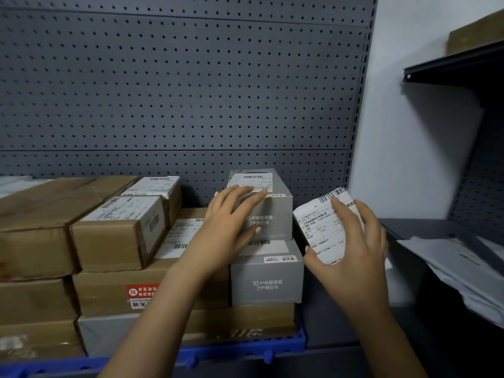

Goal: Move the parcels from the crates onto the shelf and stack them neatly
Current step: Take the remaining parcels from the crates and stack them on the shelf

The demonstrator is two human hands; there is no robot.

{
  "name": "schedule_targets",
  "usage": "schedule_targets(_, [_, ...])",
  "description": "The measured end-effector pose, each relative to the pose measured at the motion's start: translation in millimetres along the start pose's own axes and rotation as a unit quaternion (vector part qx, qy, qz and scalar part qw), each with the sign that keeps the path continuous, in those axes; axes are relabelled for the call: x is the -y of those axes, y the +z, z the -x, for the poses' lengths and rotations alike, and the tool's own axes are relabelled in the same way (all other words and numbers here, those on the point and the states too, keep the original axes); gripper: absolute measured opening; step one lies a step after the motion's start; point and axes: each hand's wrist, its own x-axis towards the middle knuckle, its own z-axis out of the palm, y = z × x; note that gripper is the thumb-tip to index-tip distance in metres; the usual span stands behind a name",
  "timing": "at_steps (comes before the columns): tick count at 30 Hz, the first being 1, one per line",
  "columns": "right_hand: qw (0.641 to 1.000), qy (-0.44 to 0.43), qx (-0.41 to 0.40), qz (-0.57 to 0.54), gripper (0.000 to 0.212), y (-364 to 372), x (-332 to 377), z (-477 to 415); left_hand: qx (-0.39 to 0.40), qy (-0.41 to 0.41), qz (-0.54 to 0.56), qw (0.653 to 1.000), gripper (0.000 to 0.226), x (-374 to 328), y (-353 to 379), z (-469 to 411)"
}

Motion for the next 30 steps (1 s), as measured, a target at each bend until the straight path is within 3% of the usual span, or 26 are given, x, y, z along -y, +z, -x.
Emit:
schedule_targets(6, [1.000, -0.017, -0.011, -0.004, 0.086, -14, 14, -6, 0.014, -0.039, 0.031, 0.999, 0.061, 2, 2, 8])
schedule_targets(16, [0.999, -0.047, 0.010, -0.013, 0.086, -16, 26, 2, 0.010, -0.037, 0.064, 0.997, 0.051, 4, 12, 3])
schedule_targets(23, [0.988, -0.130, 0.087, 0.010, 0.081, -18, 33, -3, -0.006, -0.025, 0.077, 0.997, 0.056, 4, -12, 14])
schedule_targets(30, [0.963, -0.227, 0.138, 0.042, 0.080, -13, 38, -16, 0.006, -0.060, 0.158, 0.986, 0.056, -11, -40, 32])
